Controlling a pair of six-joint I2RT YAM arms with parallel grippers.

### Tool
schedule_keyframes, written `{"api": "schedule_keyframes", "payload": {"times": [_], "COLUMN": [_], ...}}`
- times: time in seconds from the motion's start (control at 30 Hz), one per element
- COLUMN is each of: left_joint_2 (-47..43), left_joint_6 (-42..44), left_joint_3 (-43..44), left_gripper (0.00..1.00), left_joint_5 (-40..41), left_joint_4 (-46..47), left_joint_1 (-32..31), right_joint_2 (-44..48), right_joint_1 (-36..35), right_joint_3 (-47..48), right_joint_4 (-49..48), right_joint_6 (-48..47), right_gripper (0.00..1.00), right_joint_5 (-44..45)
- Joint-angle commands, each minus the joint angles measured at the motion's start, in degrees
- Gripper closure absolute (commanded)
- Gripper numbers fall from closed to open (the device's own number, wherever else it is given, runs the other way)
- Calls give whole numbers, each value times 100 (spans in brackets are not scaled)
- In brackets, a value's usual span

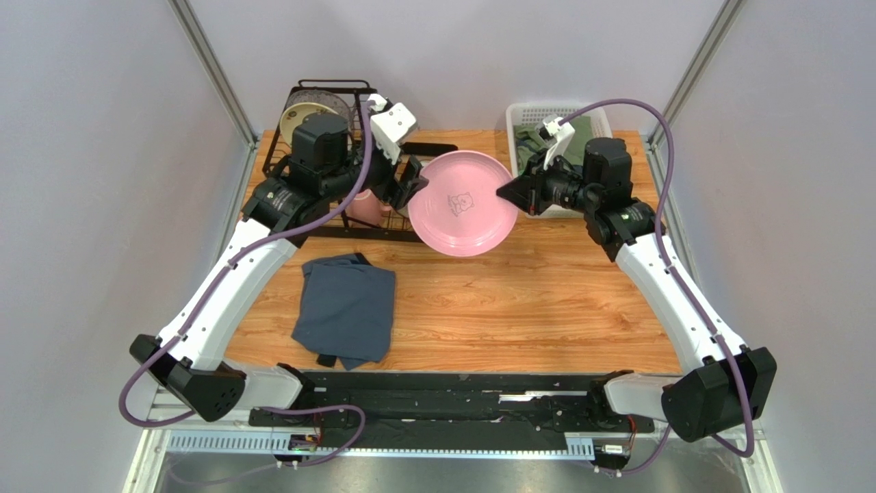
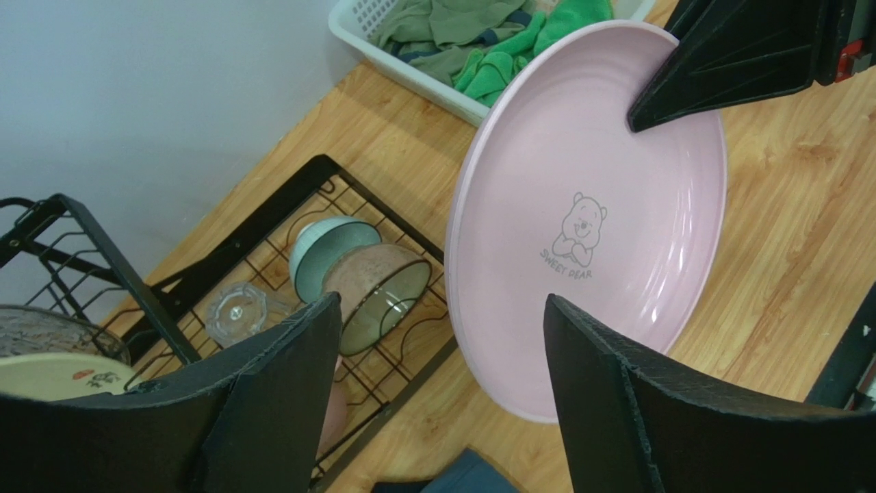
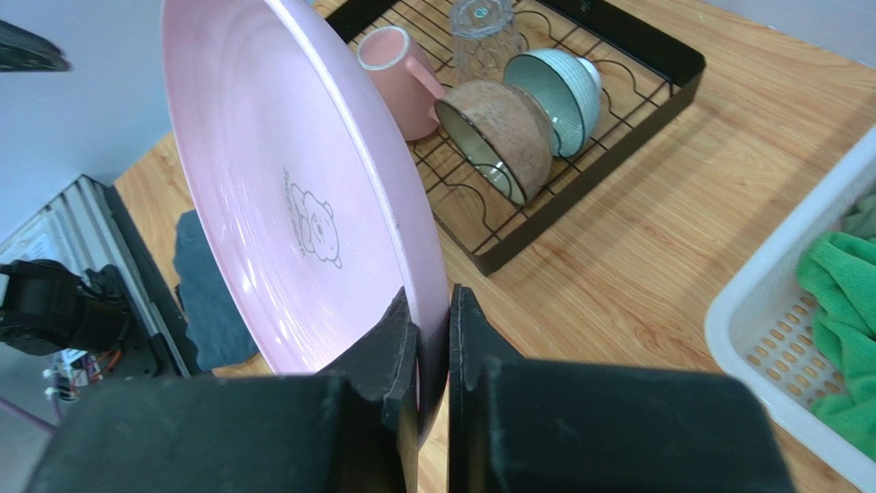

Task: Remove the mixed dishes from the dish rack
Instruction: Pick up the plate from the dish rack, then place the plate at the center of the board.

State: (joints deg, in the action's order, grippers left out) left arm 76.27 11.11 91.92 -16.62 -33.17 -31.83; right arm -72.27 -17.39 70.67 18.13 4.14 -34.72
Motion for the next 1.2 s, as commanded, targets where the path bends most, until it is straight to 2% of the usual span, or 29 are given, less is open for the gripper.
{"api": "schedule_keyframes", "payload": {"times": [0.0, 0.1, 0.2, 0.3, 0.37, 0.4, 0.6, 0.9, 1.17], "left_joint_2": [-402, -604, -797, -965, -1053, -1088, -1307, -1448, -1378], "left_joint_6": [180, 417, 558, 664, 769, 796, 840, 884, 910], "left_joint_3": [-174, -384, -718, -1088, -1324, -1404, -2002, -2424, -2512], "left_gripper": [18, 18, 17, 15, 14, 13, 12, 11, 10], "left_joint_5": [273, 405, 336, 230, 177, 133, -279, -482, -456], "left_joint_4": [179, 118, 74, 21, -49, -67, 12, 82, 47], "left_joint_1": [11, 11, 19, 19, 28, 37, 212, 397, 441], "right_joint_2": [213, 275, 231, 152, 117, 91, -278, -1605, -2554], "right_joint_1": [16, 156, 595, 1401, 1685, 2130, 3283, 4357, 5130], "right_joint_3": [26, -115, -308, -449, -502, -546, -678, -502, -283], "right_joint_4": [234, 629, 955, 1254, 1534, 1640, 2300, 3459, 4312], "right_joint_6": [-387, -817, -976, -1275, -1608, -1723, -2663, -4175, -5283], "right_gripper": [100, 100, 100, 100, 100, 100, 100, 100, 100], "right_joint_5": [378, 484, 309, 10, -271, -368, -1176, -1968, -2012]}}
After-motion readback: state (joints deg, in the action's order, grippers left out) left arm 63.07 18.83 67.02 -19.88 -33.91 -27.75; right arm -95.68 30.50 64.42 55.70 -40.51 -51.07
